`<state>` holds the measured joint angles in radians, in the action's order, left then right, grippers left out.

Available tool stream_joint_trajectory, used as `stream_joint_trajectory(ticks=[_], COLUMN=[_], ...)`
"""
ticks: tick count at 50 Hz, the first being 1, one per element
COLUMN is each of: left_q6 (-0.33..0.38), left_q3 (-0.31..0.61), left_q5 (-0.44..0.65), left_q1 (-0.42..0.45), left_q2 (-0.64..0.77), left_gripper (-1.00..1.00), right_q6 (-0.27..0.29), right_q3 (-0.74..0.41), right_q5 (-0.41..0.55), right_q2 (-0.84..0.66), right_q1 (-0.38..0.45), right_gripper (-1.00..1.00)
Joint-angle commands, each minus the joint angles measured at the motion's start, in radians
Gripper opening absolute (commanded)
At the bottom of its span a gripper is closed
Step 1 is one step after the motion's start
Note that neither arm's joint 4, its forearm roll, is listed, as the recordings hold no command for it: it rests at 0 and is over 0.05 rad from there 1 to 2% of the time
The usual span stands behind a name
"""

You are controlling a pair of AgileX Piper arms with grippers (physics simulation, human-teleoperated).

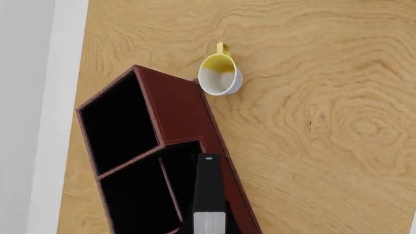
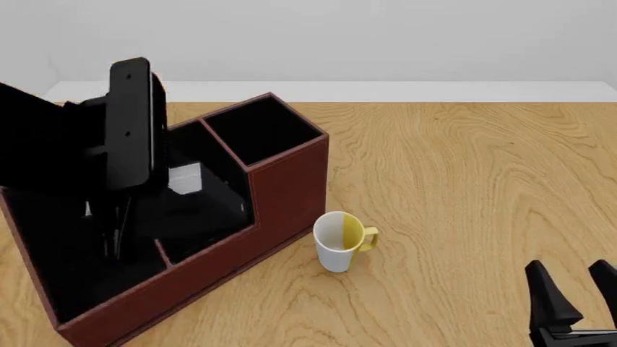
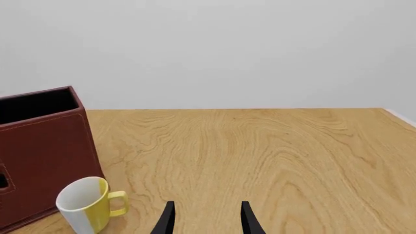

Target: Pick up the book and place it in the front compartment of the caddy.

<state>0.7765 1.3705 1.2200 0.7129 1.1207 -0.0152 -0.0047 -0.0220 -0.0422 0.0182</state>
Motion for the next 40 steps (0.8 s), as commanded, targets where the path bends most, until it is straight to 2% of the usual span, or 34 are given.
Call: stream_joint_trajectory(ticks=[1,5,6,7,10,11,12,13,15,16,17,19,20,23,26,27,31,34,36,37,38,40], left_q6=[-0.019,-0.083,-0.066,-0.103,-0.129,-0.112,-0.05,-0.081,-0.075,-0.057,0.023,0.016,0.049,0.05,0.123,0.13,0.164,0.161,0.211,0.187,0.236,0.214], left_q3=[0.131,0.14,0.122,0.099,0.076,0.061,0.077,0.109,0.121,0.099,0.074,0.073,0.075,0.103,0.101,0.14,0.173,0.18,0.215,0.225,0.265,0.272], left_q5=[0.0,0.0,0.0,0.0,0.0,0.0,0.0,0.0,0.0,0.0,0.0,0.0,0.0,0.0,0.0,0.0,0.0,0.0,0.0,0.0,0.0,0.0], left_q1=[-0.057,-0.051,-0.061,-0.057,-0.083,-0.101,-0.146,-0.14,-0.15,-0.158,-0.25,-0.263,-0.285,-0.304,-0.359,-0.361,-0.375,-0.37,-0.406,-0.393,-0.414,-0.4], left_q2=[0.119,0.143,0.144,0.151,0.163,0.164,0.169,0.176,0.179,0.174,0.186,0.189,0.189,0.199,0.205,0.214,0.223,0.228,0.24,0.244,0.252,0.26], left_gripper=[-1.0,-1.0,-1.0,-1.0,-1.0,-1.0,-1.0,-1.0,-1.0,-1.0,-1.0,-1.0,-1.0,-1.0,-1.0,-1.0,-1.0,-1.0,-1.0,-1.0,-1.0,-1.0], right_q6=[-0.005,-0.009,-0.01,-0.012,-0.014,-0.016,-0.016,-0.016,-0.017,-0.021,-0.021,-0.021,-0.022,-0.023,-0.02,-0.021,-0.019,-0.019,-0.018,-0.018,-0.019,-0.019], right_q3=[0.0,0.0,0.0,-0.001,0.001,0.0,-0.001,0.0,0.002,0.002,-0.001,-0.001,-0.001,0.001,0.002,0.002,0.002,0.002,0.002,0.002,0.001,0.002], right_q5=[-0.003,-0.006,-0.006,-0.005,-0.016,-0.016,-0.016,-0.012,-0.011,-0.01,-0.007,-0.005,-0.007,-0.015,-0.017,-0.016,-0.019,-0.016,-0.017,-0.017,-0.017,-0.018], right_q2=[-0.005,-0.011,-0.011,-0.01,-0.022,-0.023,-0.023,-0.019,-0.016,-0.015,-0.014,-0.012,-0.014,-0.02,-0.021,-0.02,-0.024,-0.02,-0.022,-0.022,-0.023,-0.023], right_q1=[-0.001,-0.002,-0.001,-0.002,-0.001,-0.001,0.0,0.001,0.001,-0.001,-0.003,-0.003,-0.004,-0.004,-0.002,-0.003,-0.003,-0.004,-0.004,-0.004,-0.004,-0.004], right_gripper=[1.0,1.0,1.0,1.0,1.0,1.0,1.0,1.0,1.0,1.0,1.0,1.0,1.0,1.0,1.0,1.0,1.0,1.0,1.0,1.0,1.0,1.0])
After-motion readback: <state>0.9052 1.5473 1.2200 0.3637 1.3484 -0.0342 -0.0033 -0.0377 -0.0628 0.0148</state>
